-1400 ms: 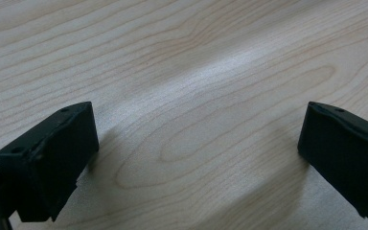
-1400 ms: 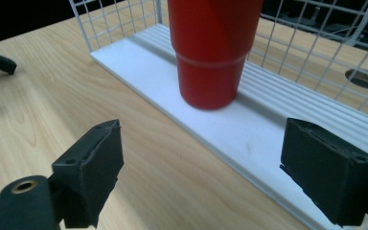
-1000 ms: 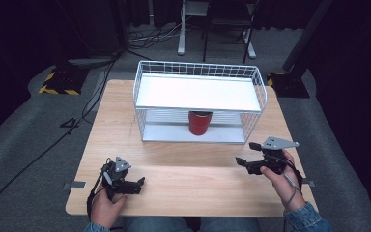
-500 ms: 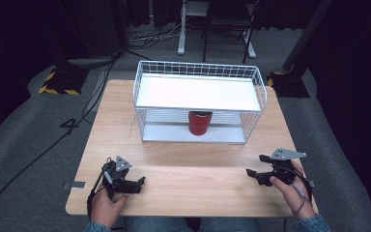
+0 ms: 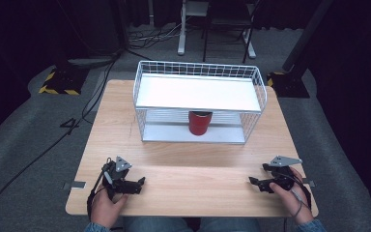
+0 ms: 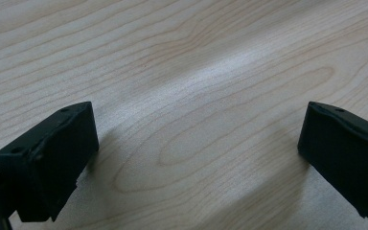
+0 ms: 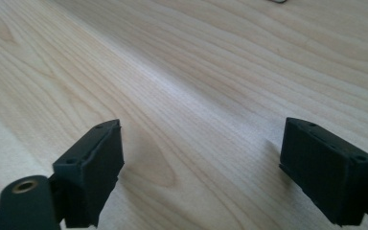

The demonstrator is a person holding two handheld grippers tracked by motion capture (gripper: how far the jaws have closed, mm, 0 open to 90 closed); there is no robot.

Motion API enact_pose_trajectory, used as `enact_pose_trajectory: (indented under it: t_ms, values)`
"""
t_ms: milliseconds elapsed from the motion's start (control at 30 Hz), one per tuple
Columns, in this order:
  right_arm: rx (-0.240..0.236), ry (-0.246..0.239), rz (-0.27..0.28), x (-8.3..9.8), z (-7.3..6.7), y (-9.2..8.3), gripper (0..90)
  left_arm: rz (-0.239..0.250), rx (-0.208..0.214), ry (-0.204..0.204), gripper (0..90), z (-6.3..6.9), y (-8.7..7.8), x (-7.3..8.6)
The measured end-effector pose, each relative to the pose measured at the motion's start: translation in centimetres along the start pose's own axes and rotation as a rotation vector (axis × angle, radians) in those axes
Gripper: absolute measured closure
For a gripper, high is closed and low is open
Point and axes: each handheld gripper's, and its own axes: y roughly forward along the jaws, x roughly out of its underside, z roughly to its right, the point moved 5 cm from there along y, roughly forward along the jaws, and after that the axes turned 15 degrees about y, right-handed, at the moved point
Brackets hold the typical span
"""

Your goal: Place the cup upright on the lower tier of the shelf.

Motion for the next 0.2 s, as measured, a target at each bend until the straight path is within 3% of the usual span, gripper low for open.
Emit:
enact_pose_trajectory:
  t_ms: [100, 200]
  values:
    - [0.025, -0.02, 0.013, 0.09, 0.0, 0.12, 15.3, 0.0, 0.0, 0.0, 0.5, 0.0, 0.0, 0.0]
    - [0.031, -0.022, 0.051, 0.22, -0.1, 0.55, 9.3, -0.001, 0.002, -0.001, 0.4, 0.03, -0.01, 0.01]
